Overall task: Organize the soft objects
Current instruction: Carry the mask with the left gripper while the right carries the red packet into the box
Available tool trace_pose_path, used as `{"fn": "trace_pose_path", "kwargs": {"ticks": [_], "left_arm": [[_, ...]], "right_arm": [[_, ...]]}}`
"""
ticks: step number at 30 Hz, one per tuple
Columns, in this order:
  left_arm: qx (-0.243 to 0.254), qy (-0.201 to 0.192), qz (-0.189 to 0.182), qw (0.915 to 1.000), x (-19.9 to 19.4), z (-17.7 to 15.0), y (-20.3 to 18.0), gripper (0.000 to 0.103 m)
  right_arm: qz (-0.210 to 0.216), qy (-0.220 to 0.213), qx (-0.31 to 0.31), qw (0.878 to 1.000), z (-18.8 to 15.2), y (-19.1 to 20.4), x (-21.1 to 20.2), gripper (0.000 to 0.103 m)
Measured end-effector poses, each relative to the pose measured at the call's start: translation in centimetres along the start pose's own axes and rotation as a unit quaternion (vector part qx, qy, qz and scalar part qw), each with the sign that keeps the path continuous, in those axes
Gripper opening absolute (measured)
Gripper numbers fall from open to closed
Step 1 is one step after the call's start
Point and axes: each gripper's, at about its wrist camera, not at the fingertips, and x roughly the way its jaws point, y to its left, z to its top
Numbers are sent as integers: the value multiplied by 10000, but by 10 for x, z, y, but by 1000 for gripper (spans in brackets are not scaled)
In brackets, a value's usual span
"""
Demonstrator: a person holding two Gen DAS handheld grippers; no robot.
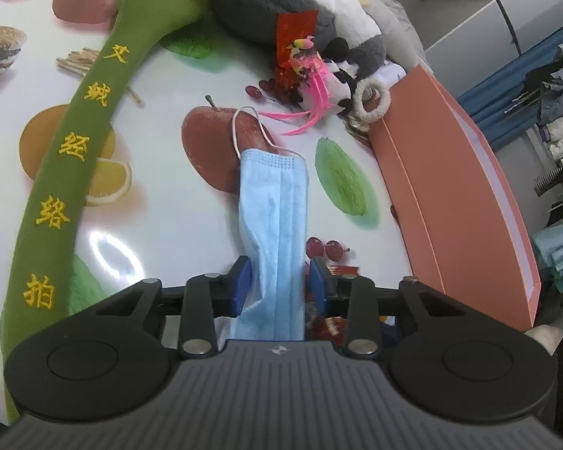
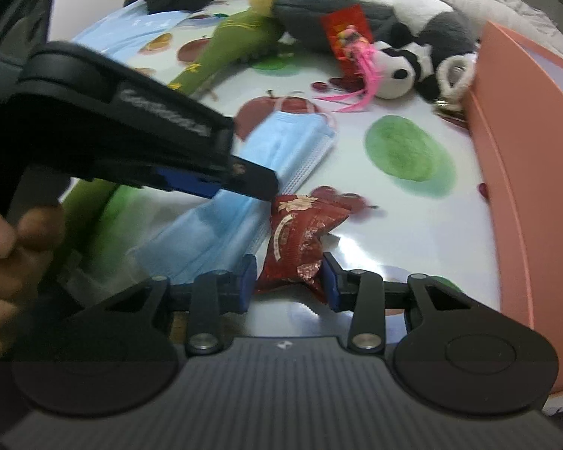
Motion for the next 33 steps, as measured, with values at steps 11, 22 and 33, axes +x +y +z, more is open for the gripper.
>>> {"fn": "trace_pose_path", "kwargs": {"ticks": [11,22,33], "left_arm": [[130,-80,122,9998,-1,-6,-6,18],[252,-283,421,9984,-12,-17,-15,7],[532,-642,539,9951,-48,-27,-57,7]], "right_arm": [[58,-58,-30,10000,-2,9,-2,40],[-47,-150,205,9997,-6,-3,-17,40],[-105,-788,712,9943,0,-27,-73,40]]}}
